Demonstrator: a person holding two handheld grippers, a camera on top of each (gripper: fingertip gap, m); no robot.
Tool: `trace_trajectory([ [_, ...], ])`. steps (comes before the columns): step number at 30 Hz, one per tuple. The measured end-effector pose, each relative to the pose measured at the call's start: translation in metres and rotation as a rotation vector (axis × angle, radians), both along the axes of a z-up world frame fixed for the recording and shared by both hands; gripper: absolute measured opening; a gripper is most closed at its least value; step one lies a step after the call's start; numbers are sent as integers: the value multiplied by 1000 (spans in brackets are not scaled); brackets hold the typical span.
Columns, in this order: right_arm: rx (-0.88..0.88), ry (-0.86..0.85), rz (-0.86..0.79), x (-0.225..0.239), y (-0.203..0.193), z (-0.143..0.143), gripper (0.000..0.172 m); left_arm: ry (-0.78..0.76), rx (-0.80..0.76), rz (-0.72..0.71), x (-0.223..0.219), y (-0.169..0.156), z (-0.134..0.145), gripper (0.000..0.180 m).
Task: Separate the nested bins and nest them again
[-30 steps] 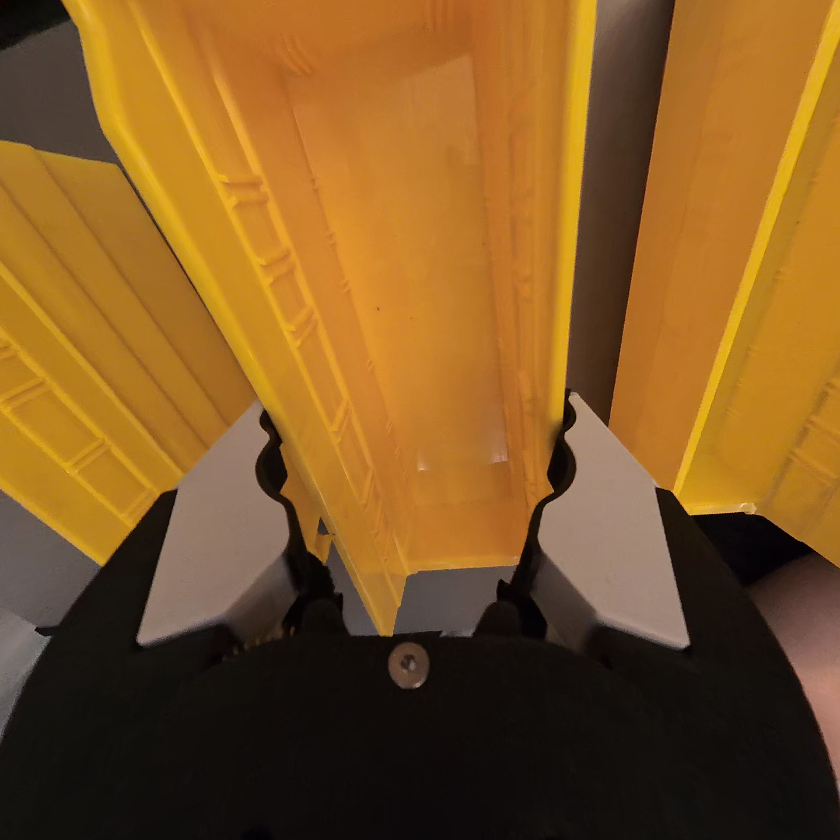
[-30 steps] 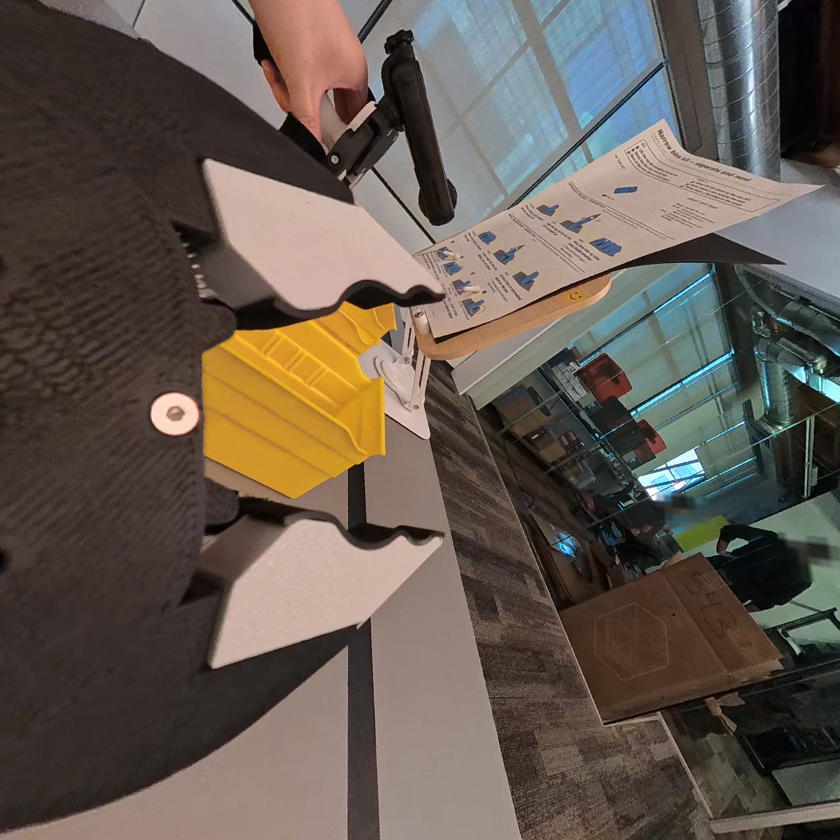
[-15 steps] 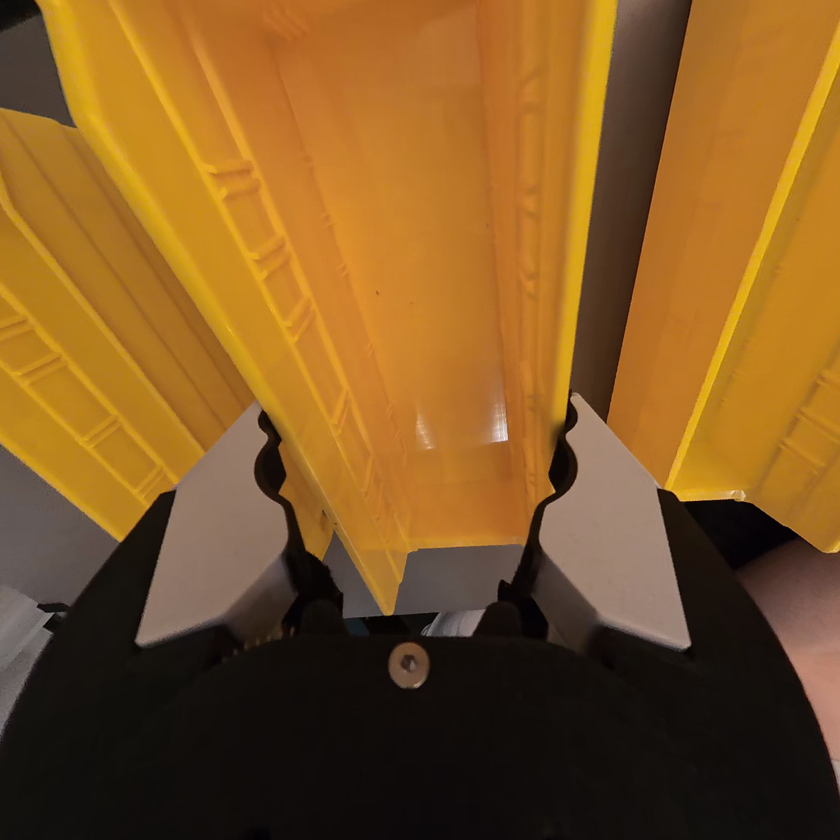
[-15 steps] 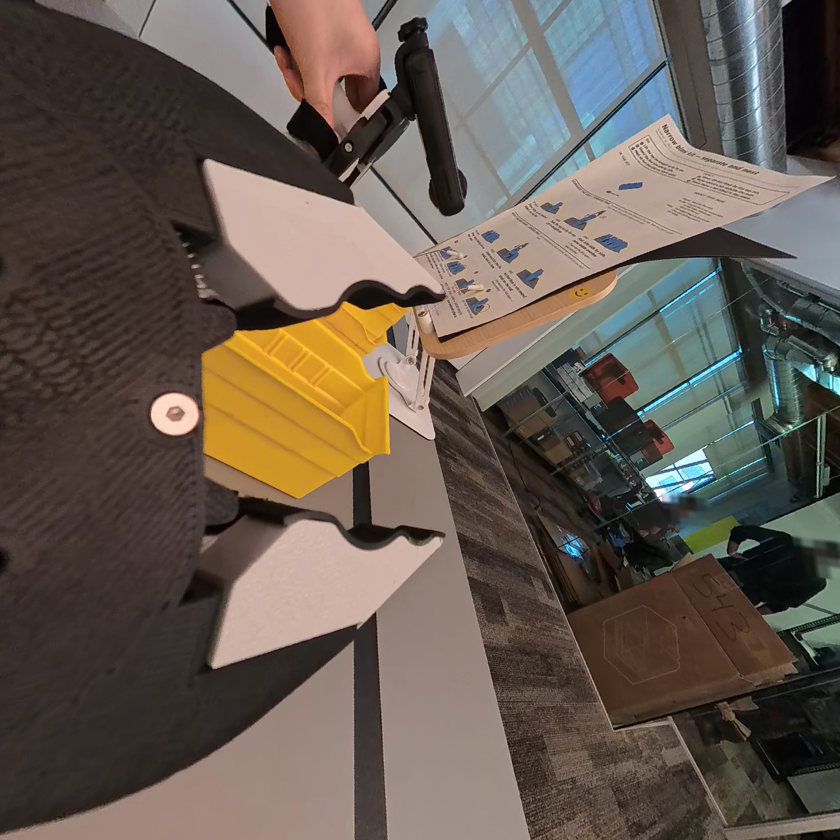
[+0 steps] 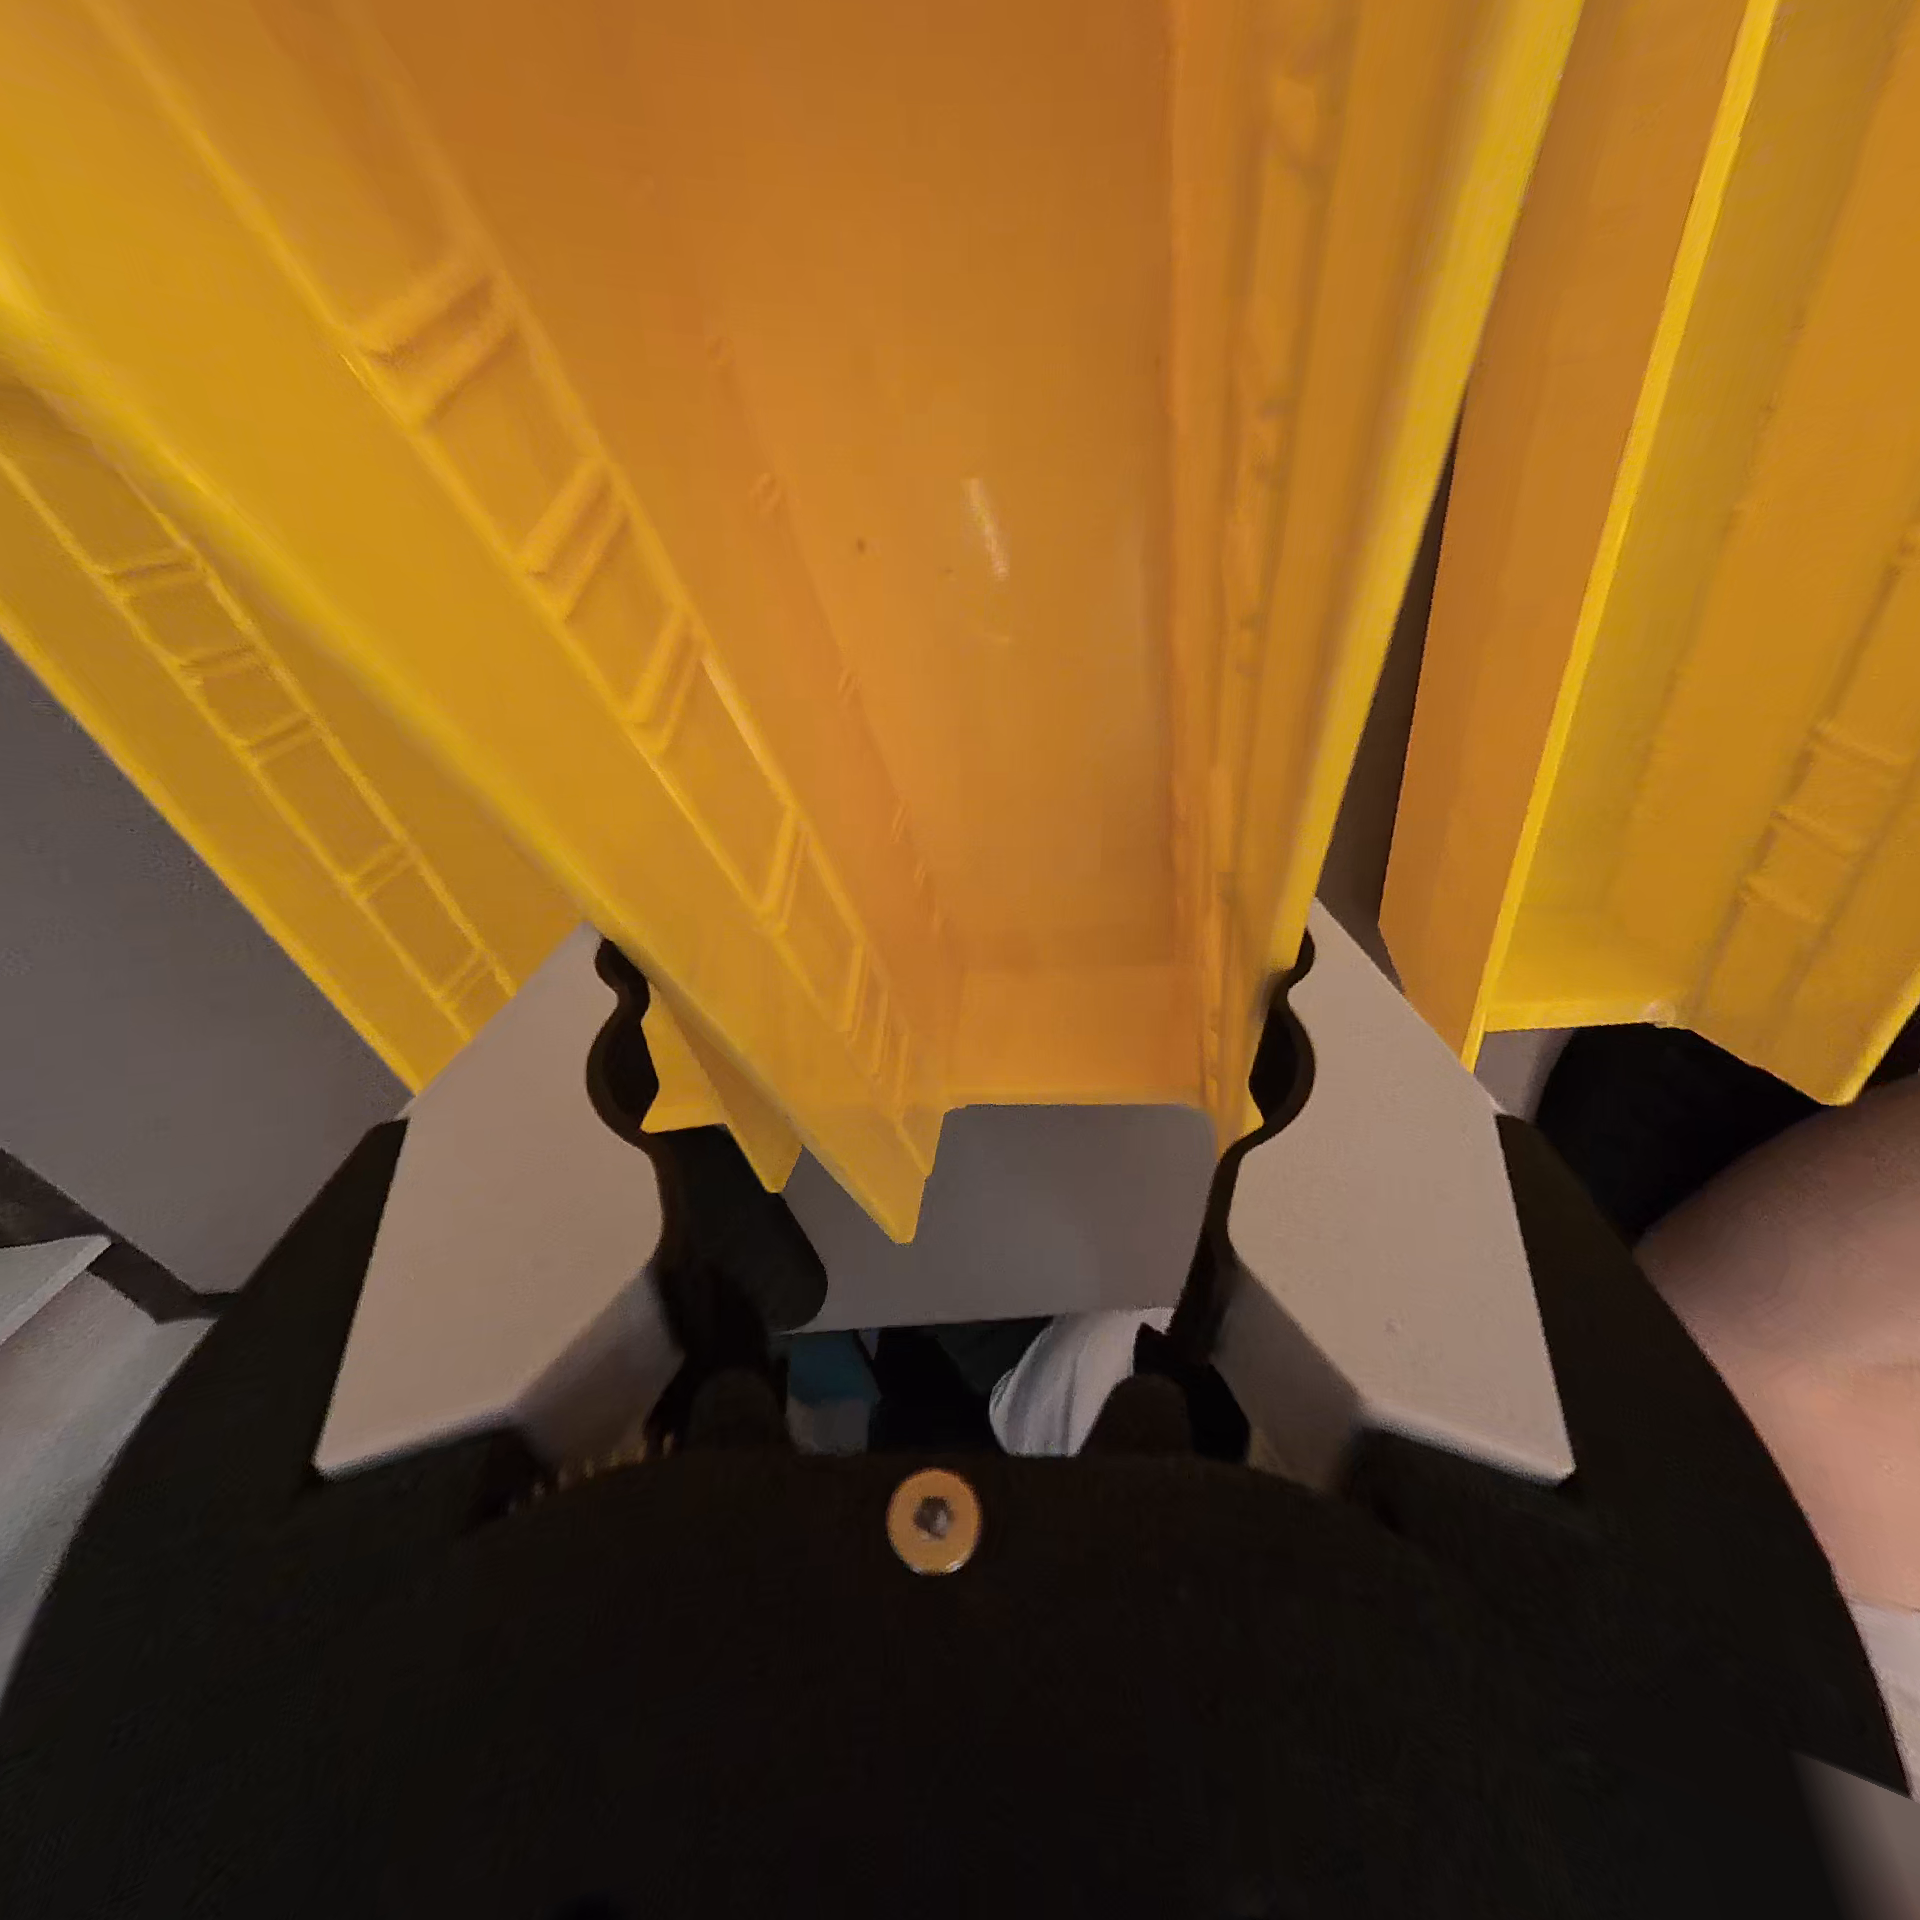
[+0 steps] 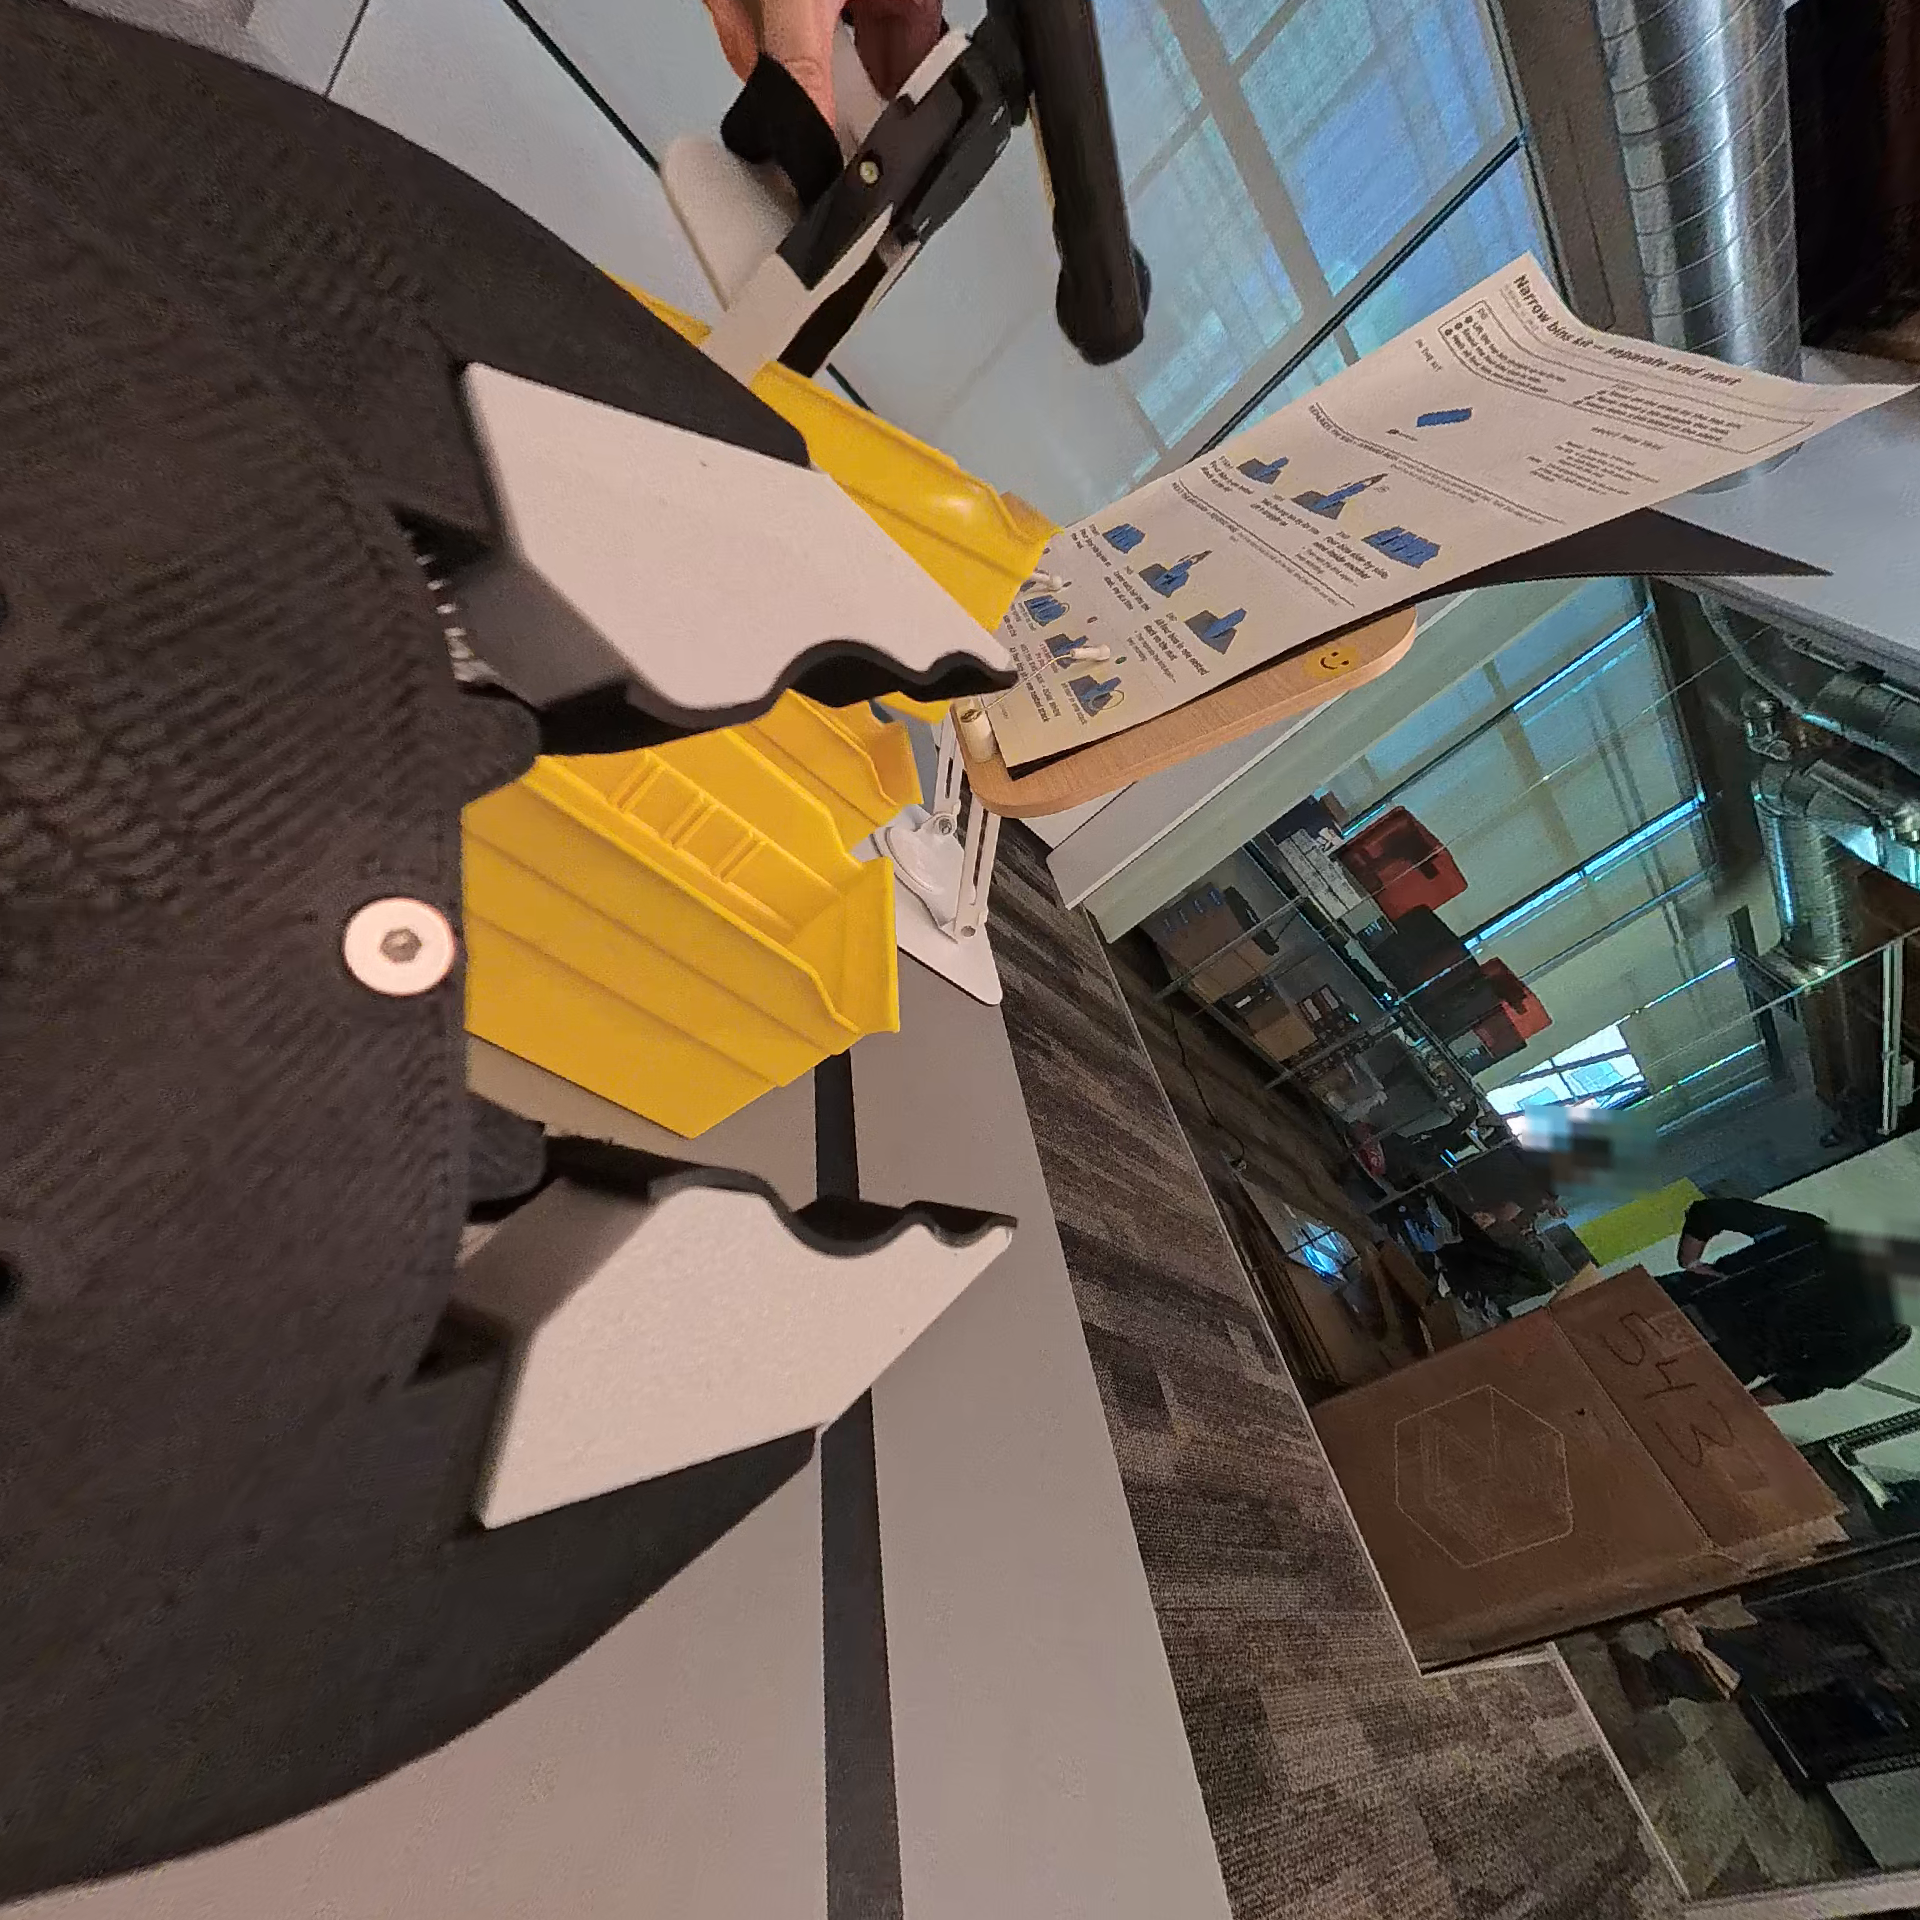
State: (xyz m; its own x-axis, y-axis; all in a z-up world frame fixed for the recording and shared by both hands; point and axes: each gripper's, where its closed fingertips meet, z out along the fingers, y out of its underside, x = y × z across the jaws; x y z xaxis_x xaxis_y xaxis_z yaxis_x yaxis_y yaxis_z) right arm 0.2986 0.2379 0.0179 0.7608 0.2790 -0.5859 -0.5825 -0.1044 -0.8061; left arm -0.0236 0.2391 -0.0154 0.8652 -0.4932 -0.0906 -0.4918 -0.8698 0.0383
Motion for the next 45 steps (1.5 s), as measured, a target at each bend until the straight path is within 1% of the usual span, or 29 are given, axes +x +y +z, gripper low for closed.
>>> trace_trajectory([
  [3,-3,1,0,0,0,-1,97,-12,24,1,0,2,4,119],
  [16,-7,14,-2,3,0,-3,97,63,20,-57,2,-8,10,118],
  [24,-8,15,2,2,1,-4,97,28,25,-53,9,-12,24,118],
  [30,-11,24,1,4,1,-6,97,43,17,-63,0,-16,37,117],
  [36,-16,24,-2,5,0,-7,97,-4,10,-54,-22,-17,59,117],
  [40,-28,18,-2,5,2,-11,97,-22,24,-44,-55,-15,76,117],
  [45,-56,-13,-4,3,5,-19,97,-48,29,17,-104,-12,88,117],
])
